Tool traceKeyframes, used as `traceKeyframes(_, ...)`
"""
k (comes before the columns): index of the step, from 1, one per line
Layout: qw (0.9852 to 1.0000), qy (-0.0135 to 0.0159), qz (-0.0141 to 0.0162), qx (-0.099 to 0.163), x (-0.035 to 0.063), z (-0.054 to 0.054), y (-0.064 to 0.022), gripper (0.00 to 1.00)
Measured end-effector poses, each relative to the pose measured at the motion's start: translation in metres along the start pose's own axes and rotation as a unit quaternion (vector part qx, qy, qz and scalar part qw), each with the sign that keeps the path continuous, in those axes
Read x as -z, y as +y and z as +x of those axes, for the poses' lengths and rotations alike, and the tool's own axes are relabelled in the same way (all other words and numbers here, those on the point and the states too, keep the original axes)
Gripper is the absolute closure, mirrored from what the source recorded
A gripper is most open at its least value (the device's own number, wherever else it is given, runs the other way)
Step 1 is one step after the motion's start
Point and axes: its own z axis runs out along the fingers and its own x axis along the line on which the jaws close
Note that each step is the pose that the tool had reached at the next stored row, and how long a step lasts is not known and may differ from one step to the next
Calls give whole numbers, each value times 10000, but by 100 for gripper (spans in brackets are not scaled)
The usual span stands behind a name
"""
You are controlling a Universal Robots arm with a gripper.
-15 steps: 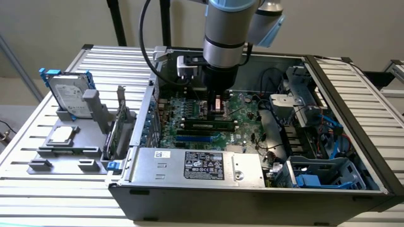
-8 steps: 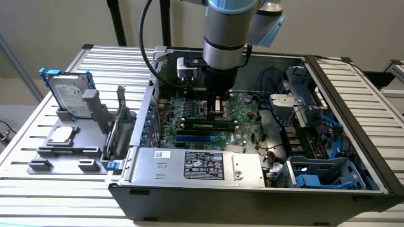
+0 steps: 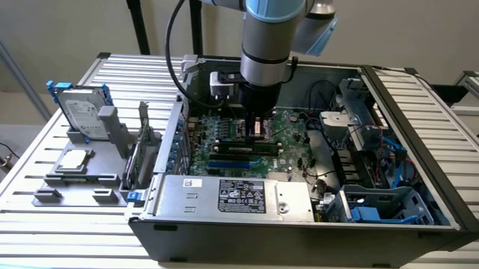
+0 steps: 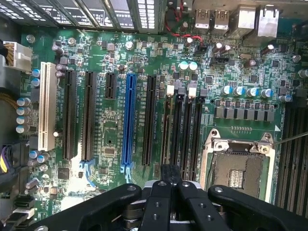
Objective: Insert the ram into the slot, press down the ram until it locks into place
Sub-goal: 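Press down the ram until it locks into place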
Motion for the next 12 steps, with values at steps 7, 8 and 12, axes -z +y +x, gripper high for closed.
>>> traceKeyframes(7,10000,5,0,0,-70,2,-1,90)
traceKeyframes(8,10000,4,0,0,-71,2,-1,90)
traceKeyframes(12,10000,-2,-28,-1,41,-1,-1,90)
